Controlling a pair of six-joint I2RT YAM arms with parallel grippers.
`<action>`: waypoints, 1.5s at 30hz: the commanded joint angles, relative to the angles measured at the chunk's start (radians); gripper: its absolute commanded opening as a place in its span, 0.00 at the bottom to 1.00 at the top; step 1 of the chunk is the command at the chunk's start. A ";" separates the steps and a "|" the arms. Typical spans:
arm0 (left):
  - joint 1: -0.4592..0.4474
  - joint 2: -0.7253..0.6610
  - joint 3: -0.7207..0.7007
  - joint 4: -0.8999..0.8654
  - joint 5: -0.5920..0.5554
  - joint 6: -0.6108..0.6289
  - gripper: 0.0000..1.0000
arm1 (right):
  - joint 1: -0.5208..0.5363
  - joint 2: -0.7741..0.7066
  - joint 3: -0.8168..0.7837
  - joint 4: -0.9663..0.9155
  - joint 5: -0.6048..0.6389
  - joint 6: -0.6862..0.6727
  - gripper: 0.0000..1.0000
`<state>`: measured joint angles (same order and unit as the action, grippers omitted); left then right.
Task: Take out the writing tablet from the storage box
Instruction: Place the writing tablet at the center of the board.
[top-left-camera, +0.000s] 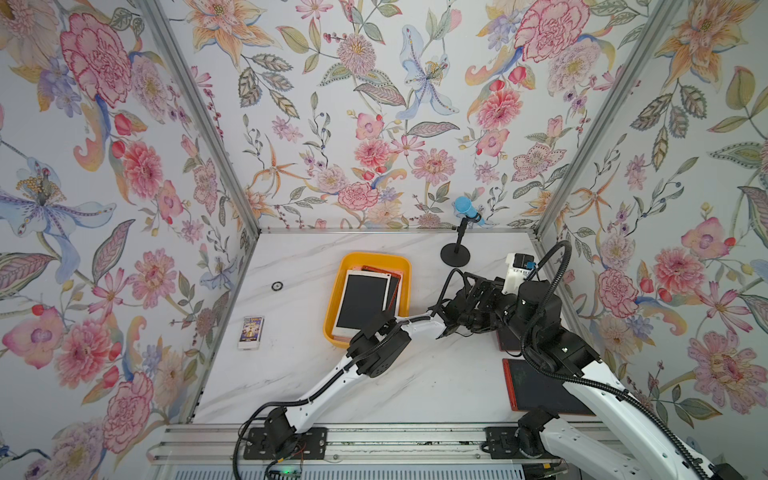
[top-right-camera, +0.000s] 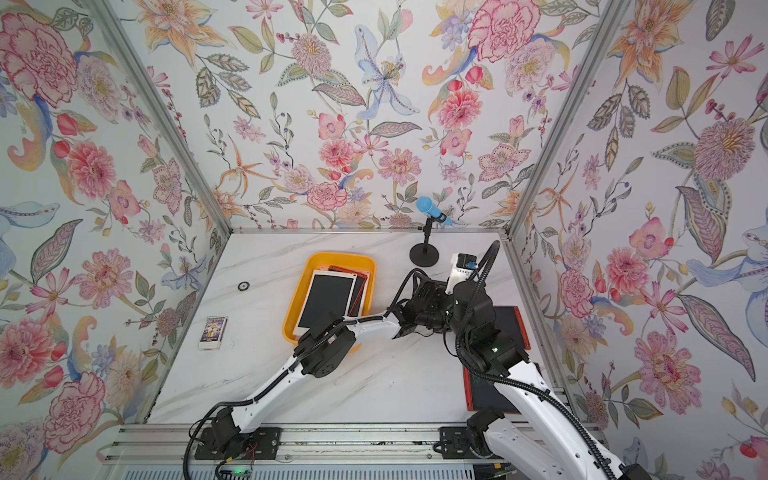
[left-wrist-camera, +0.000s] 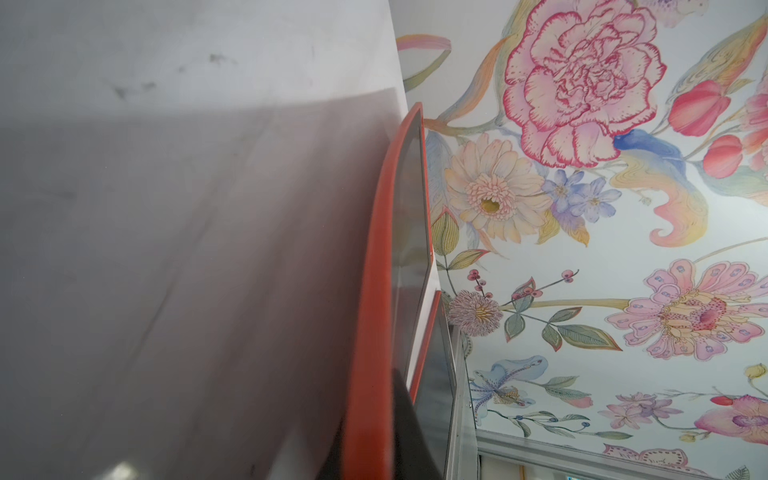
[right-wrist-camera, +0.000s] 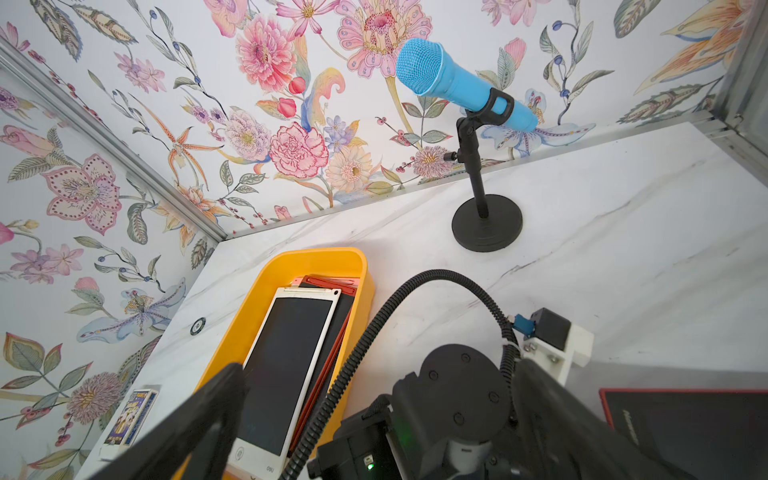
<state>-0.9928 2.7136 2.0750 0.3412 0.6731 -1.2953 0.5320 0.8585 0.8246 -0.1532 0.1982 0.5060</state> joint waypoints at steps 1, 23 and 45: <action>-0.011 -0.033 -0.045 -0.100 0.020 0.059 0.03 | 0.014 -0.001 0.002 0.028 0.026 0.015 1.00; -0.009 0.084 0.161 -0.238 0.020 0.111 0.20 | 0.033 0.000 -0.009 0.022 0.073 0.003 1.00; 0.020 -0.068 0.079 -0.445 -0.189 0.362 0.64 | 0.030 -0.040 0.005 -0.054 0.150 -0.025 1.00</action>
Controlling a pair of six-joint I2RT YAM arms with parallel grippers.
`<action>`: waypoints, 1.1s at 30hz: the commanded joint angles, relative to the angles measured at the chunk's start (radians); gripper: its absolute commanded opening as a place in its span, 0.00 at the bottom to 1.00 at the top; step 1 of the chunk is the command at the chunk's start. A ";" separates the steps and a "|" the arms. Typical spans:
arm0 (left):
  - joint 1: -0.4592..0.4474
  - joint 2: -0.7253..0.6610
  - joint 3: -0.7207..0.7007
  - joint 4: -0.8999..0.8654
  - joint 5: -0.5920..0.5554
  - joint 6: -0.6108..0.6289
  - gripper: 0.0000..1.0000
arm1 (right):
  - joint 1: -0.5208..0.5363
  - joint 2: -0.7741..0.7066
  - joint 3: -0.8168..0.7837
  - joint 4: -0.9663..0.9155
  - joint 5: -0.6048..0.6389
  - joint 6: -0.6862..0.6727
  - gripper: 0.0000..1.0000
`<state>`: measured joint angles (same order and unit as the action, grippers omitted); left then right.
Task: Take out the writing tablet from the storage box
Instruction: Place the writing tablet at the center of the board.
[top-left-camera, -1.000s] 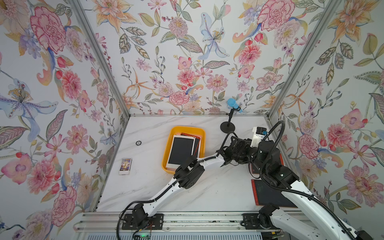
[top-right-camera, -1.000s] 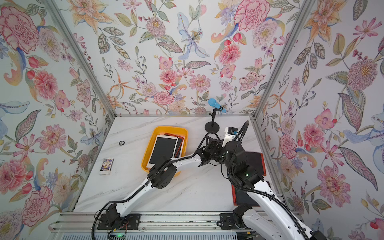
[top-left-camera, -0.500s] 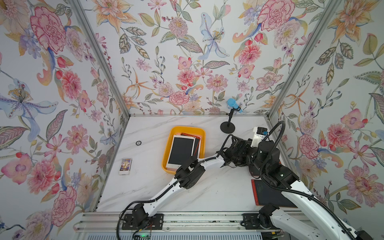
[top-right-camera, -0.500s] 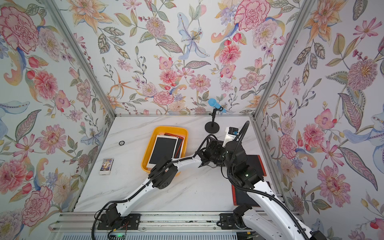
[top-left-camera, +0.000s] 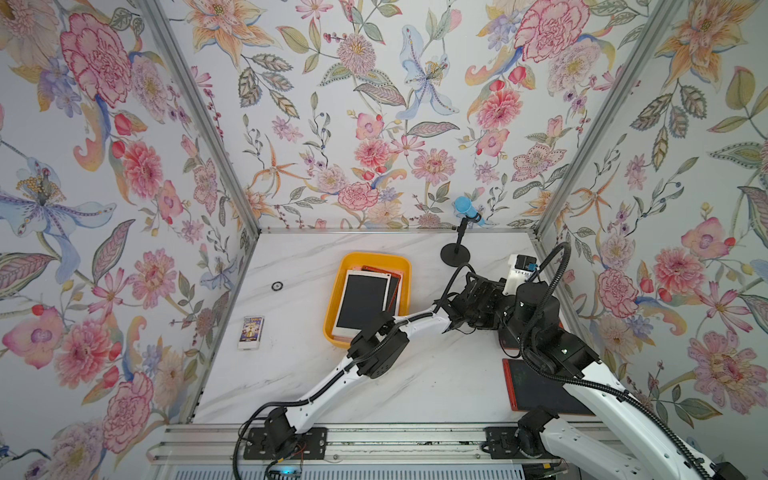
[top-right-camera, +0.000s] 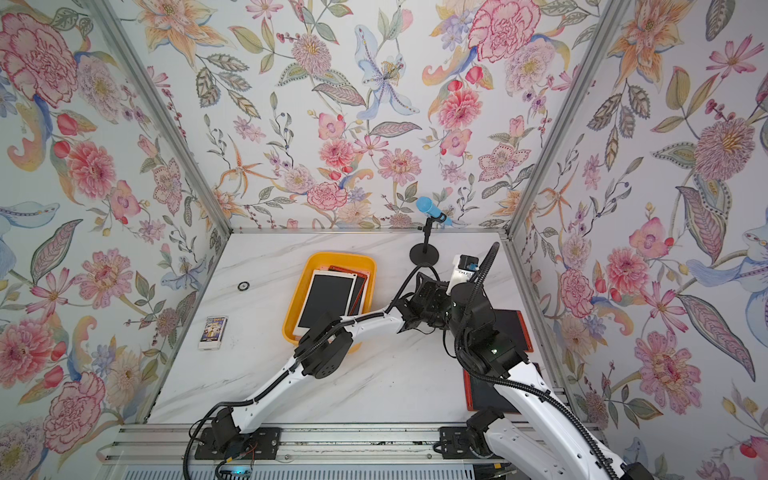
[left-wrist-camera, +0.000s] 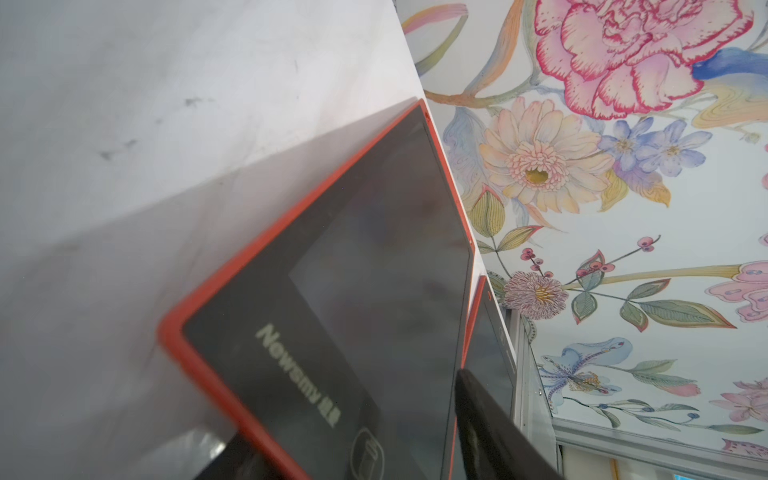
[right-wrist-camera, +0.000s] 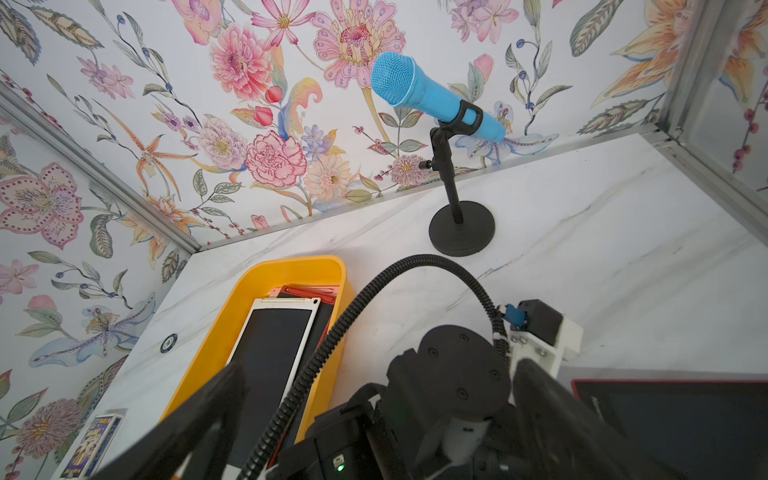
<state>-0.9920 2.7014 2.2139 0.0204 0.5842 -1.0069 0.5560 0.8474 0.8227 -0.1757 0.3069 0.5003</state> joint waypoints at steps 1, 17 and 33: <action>0.023 -0.074 -0.080 -0.125 -0.111 0.083 0.65 | 0.005 -0.034 0.009 -0.039 0.047 -0.019 1.00; 0.072 -0.769 -0.897 0.133 -0.337 0.164 0.79 | 0.004 -0.020 0.126 -0.179 0.113 -0.017 1.00; 0.098 -1.633 -1.499 -0.135 -0.934 0.193 0.97 | 0.173 0.475 0.197 -0.073 0.000 0.090 1.00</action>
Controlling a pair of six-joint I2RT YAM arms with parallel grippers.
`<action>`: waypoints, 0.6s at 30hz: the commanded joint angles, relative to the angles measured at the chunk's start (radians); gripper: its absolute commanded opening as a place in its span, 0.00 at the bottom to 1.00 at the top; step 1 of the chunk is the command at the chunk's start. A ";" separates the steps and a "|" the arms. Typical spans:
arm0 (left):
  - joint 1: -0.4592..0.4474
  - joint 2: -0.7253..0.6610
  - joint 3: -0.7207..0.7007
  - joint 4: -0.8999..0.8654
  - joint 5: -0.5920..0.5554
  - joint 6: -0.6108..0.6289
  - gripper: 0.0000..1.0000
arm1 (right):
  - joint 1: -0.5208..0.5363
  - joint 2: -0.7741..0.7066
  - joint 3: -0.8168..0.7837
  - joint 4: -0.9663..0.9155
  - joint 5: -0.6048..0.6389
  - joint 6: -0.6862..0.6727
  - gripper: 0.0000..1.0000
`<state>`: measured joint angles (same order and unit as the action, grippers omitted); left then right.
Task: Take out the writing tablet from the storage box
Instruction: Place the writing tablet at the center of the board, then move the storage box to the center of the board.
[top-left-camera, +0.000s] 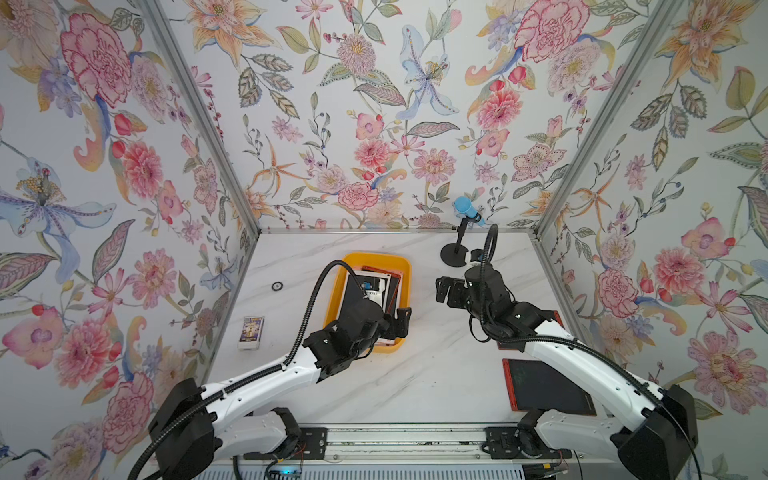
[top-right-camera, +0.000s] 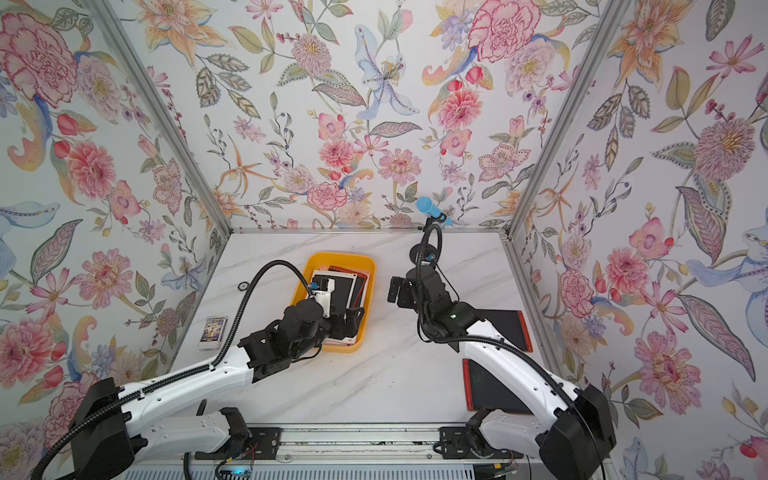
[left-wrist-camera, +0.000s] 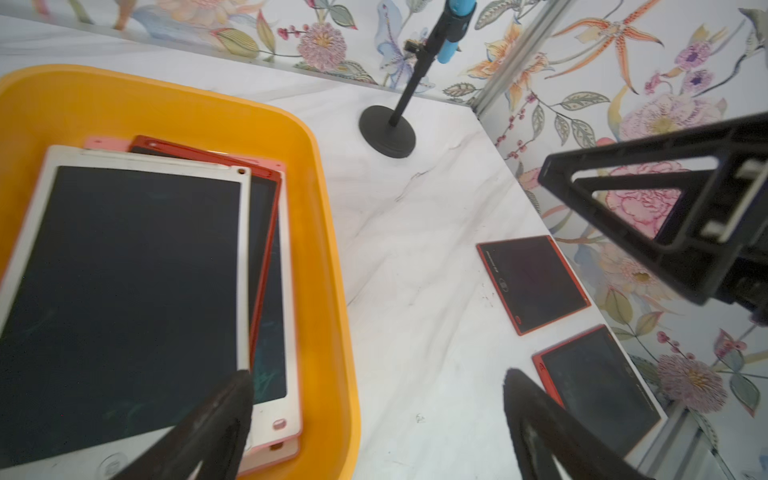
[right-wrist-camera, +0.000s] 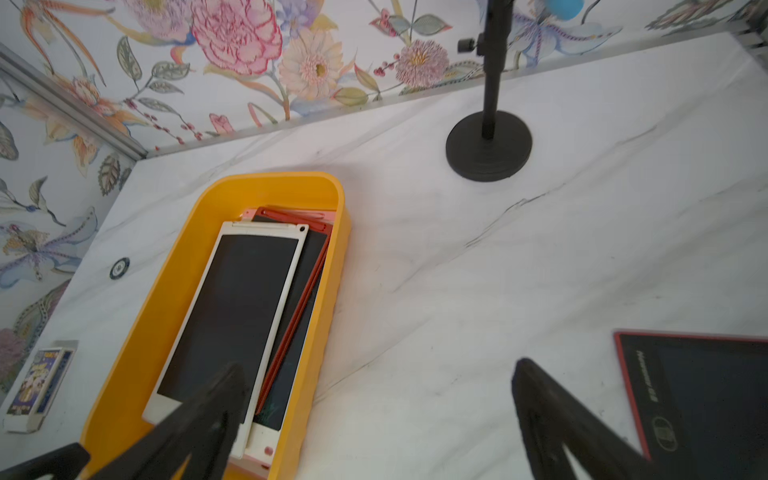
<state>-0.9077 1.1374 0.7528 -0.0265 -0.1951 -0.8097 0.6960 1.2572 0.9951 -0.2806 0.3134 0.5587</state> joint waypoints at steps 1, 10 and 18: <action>0.015 -0.105 -0.056 -0.097 -0.171 -0.013 0.98 | 0.047 0.107 0.038 0.037 -0.014 0.034 1.00; 0.045 -0.345 -0.157 -0.204 -0.237 -0.038 0.99 | 0.101 0.454 0.180 0.049 -0.030 0.063 1.00; 0.059 -0.385 -0.159 -0.245 -0.257 -0.025 0.99 | 0.108 0.643 0.283 0.024 -0.037 0.107 0.88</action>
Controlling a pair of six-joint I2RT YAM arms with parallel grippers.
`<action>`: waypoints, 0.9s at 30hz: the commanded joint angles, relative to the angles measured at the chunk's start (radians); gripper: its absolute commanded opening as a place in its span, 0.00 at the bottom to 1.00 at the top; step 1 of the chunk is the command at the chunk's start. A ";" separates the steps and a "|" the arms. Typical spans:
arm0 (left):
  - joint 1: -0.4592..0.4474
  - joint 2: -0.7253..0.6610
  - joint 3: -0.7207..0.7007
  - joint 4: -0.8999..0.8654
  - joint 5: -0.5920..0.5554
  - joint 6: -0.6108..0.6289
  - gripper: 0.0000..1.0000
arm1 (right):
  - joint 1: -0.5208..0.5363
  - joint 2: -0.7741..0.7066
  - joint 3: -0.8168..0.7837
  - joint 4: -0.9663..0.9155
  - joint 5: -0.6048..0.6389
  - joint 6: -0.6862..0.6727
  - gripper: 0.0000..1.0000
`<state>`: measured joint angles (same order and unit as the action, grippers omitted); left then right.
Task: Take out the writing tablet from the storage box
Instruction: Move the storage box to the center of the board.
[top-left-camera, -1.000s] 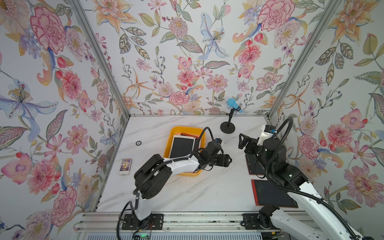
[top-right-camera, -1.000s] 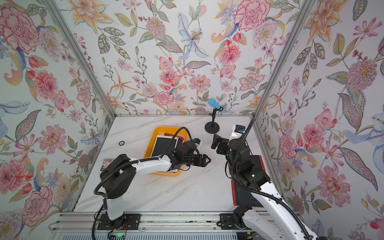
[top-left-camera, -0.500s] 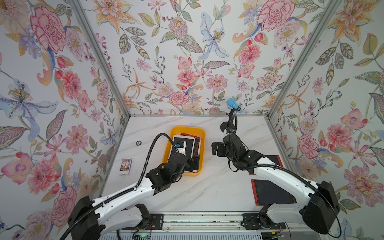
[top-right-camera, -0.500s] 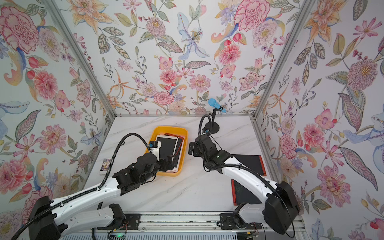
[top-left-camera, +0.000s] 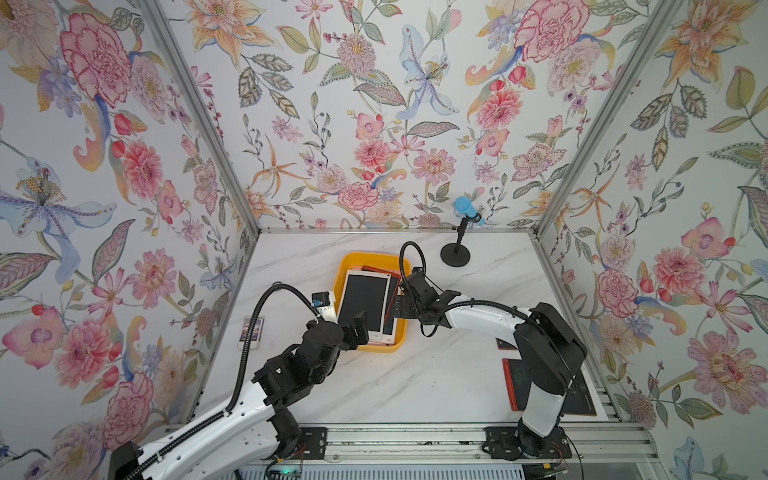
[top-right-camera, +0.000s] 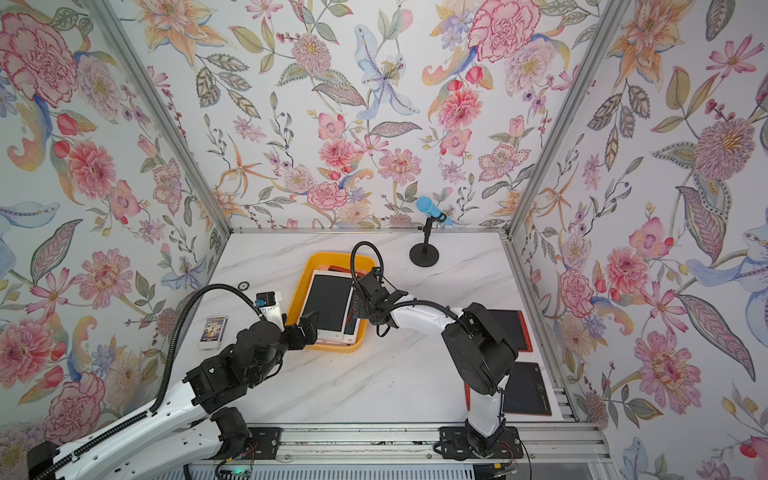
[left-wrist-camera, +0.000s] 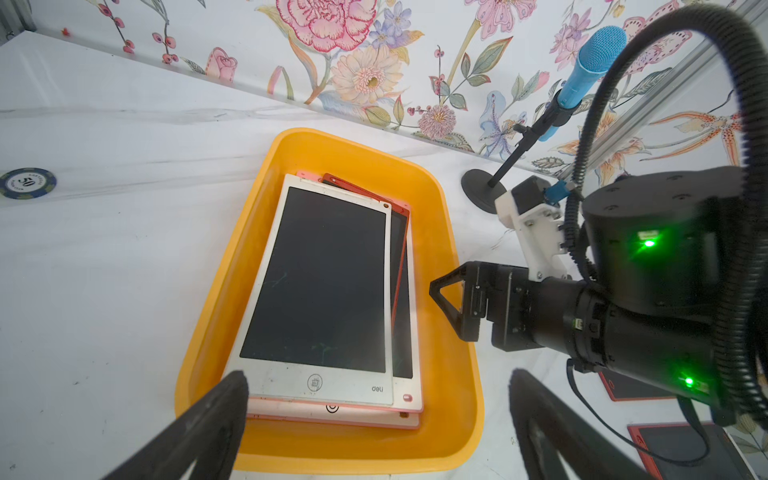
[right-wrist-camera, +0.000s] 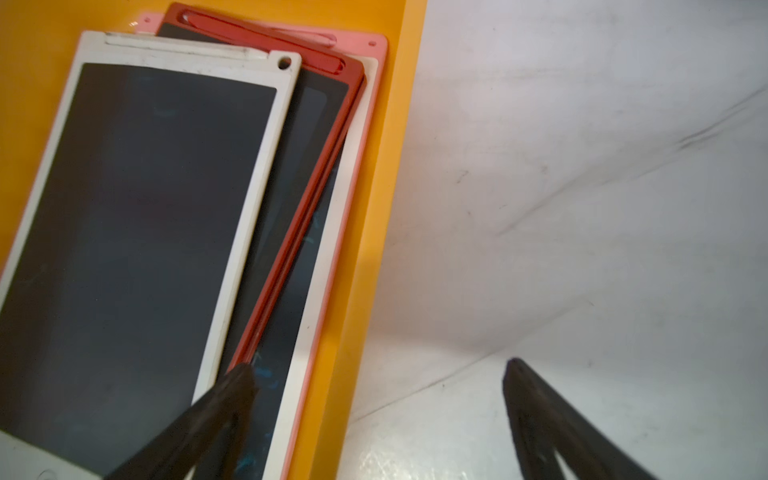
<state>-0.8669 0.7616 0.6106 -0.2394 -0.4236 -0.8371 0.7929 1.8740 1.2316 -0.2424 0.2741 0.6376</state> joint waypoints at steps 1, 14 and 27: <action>0.017 -0.008 -0.018 -0.031 -0.028 0.005 0.99 | 0.017 0.040 0.058 -0.025 0.006 0.030 0.85; 0.032 0.036 -0.022 -0.007 0.001 0.017 0.99 | 0.066 -0.009 -0.021 -0.028 0.143 0.060 0.23; 0.030 0.238 0.013 0.048 0.100 0.043 0.99 | 0.098 -0.308 -0.290 -0.026 0.178 0.061 0.03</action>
<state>-0.8459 0.9703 0.6003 -0.2165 -0.3538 -0.8200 0.8787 1.6569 0.9855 -0.2466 0.3901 0.7048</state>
